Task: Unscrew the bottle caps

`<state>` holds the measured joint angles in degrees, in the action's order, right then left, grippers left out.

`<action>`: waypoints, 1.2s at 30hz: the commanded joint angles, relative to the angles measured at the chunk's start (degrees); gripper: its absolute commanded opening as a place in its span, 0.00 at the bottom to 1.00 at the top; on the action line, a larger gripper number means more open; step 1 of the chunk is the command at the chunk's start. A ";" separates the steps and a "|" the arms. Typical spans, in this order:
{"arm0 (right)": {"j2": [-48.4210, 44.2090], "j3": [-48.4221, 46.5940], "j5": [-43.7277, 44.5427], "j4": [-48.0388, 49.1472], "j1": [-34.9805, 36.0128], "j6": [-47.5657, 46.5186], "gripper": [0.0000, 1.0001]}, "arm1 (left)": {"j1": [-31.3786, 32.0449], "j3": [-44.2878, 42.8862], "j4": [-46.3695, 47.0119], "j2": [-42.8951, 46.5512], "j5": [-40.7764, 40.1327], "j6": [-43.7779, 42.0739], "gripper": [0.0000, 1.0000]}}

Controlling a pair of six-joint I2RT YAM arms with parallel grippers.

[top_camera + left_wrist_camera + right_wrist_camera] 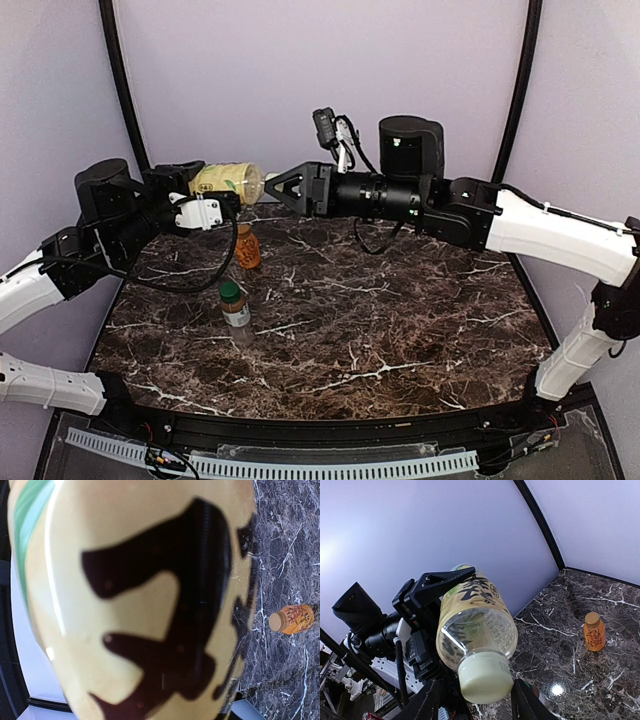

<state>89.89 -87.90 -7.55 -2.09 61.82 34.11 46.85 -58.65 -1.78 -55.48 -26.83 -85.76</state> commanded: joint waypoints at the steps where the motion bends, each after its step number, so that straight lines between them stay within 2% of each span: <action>1: -0.27 1.07 -2.01 4.45 -1.08 1.43 0.52 | 0.62 1.81 1.60 1.16 -0.04 -1.52 0.38; 3: -0.03 1.02 -2.37 4.61 -1.35 1.67 0.52 | 0.82 1.97 2.36 1.23 -0.03 -1.93 0.38; 7: 0.05 1.33 -2.75 5.30 -1.50 1.98 0.41 | 1.04 1.80 3.31 1.01 -0.08 -1.99 0.37; 17: -1.11 4.21 -2.59 5.68 -1.69 3.10 0.50 | 1.13 1.35 3.53 0.49 -0.48 -1.57 0.36; 21: -1.19 4.31 -2.84 6.31 -1.84 3.11 0.42 | 1.14 1.51 3.50 0.59 -0.42 -1.50 0.36; 25: -1.29 4.43 -3.43 7.34 -1.83 2.74 0.43 | 1.14 1.84 3.29 0.71 -0.29 -1.95 0.35; 29: -1.23 4.24 -4.03 8.09 -1.84 2.54 0.33 | 1.14 2.11 3.28 0.66 -0.24 -2.30 0.34; 34: -1.16 4.38 -4.64 8.20 -1.80 1.99 0.02 | 1.20 2.28 3.28 0.64 -0.16 -2.29 0.32; 36: -0.99 4.32 -5.68 7.91 -1.87 1.31 0.00 | 1.27 2.20 3.04 0.56 -0.15 -1.98 0.31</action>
<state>89.80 -84.12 -11.31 3.95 60.20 36.51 47.55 -57.19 0.40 -55.42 -26.87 -87.83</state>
